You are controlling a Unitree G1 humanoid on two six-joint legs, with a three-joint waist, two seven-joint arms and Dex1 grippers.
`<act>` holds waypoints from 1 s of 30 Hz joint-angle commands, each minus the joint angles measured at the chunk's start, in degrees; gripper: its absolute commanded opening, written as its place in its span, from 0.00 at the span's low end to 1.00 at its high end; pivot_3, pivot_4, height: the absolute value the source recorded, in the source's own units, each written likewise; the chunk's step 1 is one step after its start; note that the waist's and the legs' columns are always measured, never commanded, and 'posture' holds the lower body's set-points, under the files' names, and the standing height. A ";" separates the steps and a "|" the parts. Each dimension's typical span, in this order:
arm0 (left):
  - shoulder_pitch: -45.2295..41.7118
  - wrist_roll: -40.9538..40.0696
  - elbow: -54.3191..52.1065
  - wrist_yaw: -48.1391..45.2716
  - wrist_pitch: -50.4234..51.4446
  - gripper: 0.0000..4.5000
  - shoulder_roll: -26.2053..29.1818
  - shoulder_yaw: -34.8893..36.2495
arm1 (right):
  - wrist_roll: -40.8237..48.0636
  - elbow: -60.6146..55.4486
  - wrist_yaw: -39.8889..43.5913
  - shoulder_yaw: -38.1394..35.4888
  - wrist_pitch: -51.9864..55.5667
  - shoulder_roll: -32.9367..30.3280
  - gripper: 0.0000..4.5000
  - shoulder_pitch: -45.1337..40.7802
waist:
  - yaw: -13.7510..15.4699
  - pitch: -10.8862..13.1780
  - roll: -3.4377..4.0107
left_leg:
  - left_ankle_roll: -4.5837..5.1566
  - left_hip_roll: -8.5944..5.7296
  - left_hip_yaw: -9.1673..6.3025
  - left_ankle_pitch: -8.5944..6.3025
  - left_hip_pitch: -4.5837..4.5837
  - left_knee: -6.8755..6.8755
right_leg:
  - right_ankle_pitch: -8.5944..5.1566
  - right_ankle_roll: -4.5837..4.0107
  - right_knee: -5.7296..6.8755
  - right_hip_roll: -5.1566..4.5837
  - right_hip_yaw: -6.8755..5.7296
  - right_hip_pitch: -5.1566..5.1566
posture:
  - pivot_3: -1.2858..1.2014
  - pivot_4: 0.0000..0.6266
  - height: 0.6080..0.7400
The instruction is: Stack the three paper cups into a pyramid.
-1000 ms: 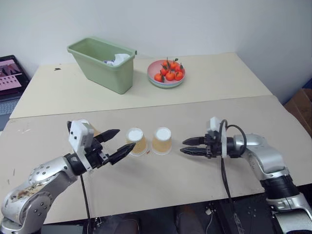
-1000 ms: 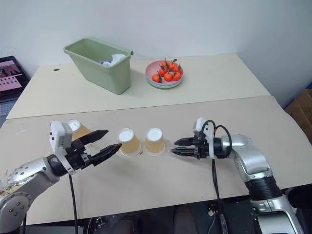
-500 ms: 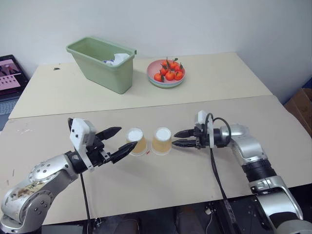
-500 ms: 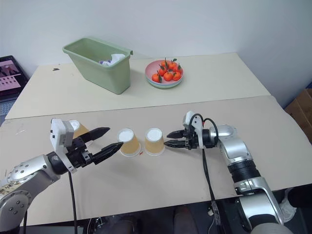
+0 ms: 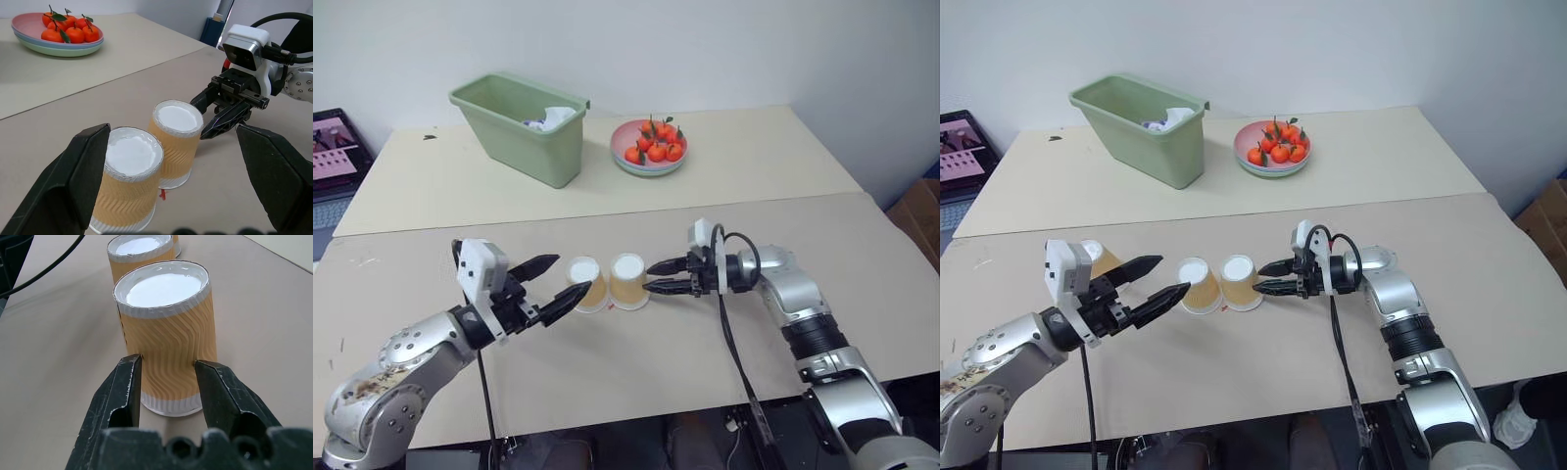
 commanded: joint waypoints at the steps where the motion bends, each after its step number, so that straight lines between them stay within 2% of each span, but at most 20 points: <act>1: -0.27 -0.13 -1.47 0.47 -1.03 0.97 -0.39 0.70 | 0.09 -0.60 0.64 -1.97 -1.01 -2.29 0.47 -0.02 | 0.01 0.00 0.00 | 0.00 0.00 0.00 0.00 0.00 0.00 | 0.00 0.00 0.00 0.00 0.00 0.00 | 0.52 0.24 0.91; 5: 0.14 -2.07 -1.83 2.04 -0.83 0.97 -1.05 3.00 | 0.94 -0.77 1.63 -4.06 -0.07 -6.19 0.47 0.95 | 0.04 0.00 0.00 | 0.00 0.00 0.00 0.00 0.00 0.00 | 0.00 0.00 0.00 0.00 0.00 0.00 | 0.52 0.24 0.91; 9: -0.67 -8.69 -1.39 8.41 -0.80 0.97 -3.27 8.89 | 1.08 -0.66 2.67 -7.20 -0.57 -12.13 0.47 1.03 | 0.05 0.00 0.00 | 0.00 0.00 0.00 0.00 -0.01 0.00 | 0.00 0.00 -0.01 0.00 0.00 0.00 | 0.52 0.24 0.91; 13: 0.16 -8.83 -0.09 14.27 -1.39 0.97 -5.08 12.42 | 4.52 -4.01 2.05 -11.05 2.28 -14.49 0.47 -0.38 | -0.15 0.00 0.00 | 0.00 0.00 0.01 0.00 0.02 0.00 | 0.00 0.00 0.00 -0.01 0.02 0.01 | 0.52 0.24 0.91; 17: 3.29 -9.31 1.47 17.34 -1.78 0.97 -7.11 15.39 | 9.17 -10.17 1.97 -13.29 8.02 -14.53 0.47 -0.11 | -0.26 0.00 0.00 | 0.00 0.01 0.02 0.00 0.04 0.00 | 0.00 0.00 0.01 0.00 0.02 0.02 | 0.52 0.24 0.91; 25: 13.54 -7.12 1.66 17.16 -4.51 0.97 -11.59 17.22 | 8.83 -13.16 -1.93 -11.35 9.11 -11.53 0.47 1.00 | 0.24 0.00 -0.02 | 0.00 0.01 0.02 0.00 0.01 0.00 | 0.00 0.00 -0.01 0.00 0.02 0.02 | 0.52 0.24 0.91; 30: 12.22 -3.01 6.40 18.16 -6.33 0.97 -11.33 17.63 | 9.12 -14.45 -3.29 -11.17 9.41 -10.66 0.47 1.51 | 0.44 0.00 -0.01 | 0.00 0.00 0.02 0.00 0.02 0.00 | -0.01 0.00 -0.01 0.00 0.01 0.04 | 0.52 0.24 0.91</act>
